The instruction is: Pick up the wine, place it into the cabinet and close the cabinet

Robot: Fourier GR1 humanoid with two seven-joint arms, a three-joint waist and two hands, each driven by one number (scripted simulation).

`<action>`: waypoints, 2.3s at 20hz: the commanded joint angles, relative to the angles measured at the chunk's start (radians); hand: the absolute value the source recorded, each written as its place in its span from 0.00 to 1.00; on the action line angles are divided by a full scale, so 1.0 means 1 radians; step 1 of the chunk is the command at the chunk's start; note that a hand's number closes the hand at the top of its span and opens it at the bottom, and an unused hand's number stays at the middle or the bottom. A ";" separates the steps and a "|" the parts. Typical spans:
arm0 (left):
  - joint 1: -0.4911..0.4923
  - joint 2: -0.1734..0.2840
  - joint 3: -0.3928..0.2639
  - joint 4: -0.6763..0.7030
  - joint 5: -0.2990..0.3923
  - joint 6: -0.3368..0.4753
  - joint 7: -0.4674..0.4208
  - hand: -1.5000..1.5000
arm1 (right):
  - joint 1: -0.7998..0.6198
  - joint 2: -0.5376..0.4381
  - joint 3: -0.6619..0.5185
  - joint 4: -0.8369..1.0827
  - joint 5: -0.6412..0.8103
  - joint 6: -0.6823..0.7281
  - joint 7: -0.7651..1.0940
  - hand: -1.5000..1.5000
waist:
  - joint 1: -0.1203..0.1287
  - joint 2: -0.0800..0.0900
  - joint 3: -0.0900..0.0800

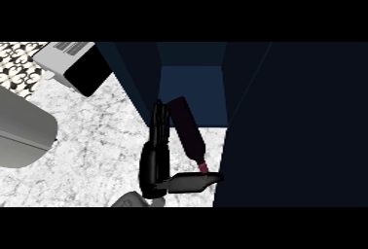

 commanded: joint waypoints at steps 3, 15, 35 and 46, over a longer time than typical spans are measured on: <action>0.196 0.064 -0.042 -0.193 -0.061 -0.001 -0.019 0.00 | 0.022 -0.038 -0.106 -0.043 -0.129 0.037 -0.013 0.00 | 0.000 0.003 0.000; 0.344 0.314 -0.018 -0.485 -0.050 -0.168 0.061 0.00 | 0.050 -0.043 0.060 -0.107 -0.138 0.096 0.137 1.00 | -0.002 0.002 -0.001; 0.631 0.576 0.375 -0.613 0.181 -0.492 -0.019 0.00 | 0.192 0.019 0.432 -0.104 -0.113 0.151 0.134 1.00 | 0.006 -0.002 -0.002; 0.700 0.663 0.593 -0.630 0.299 -0.645 0.048 0.00 | 0.062 0.031 0.808 0.026 0.153 -0.066 0.102 1.00 | 0.006 -0.007 -0.003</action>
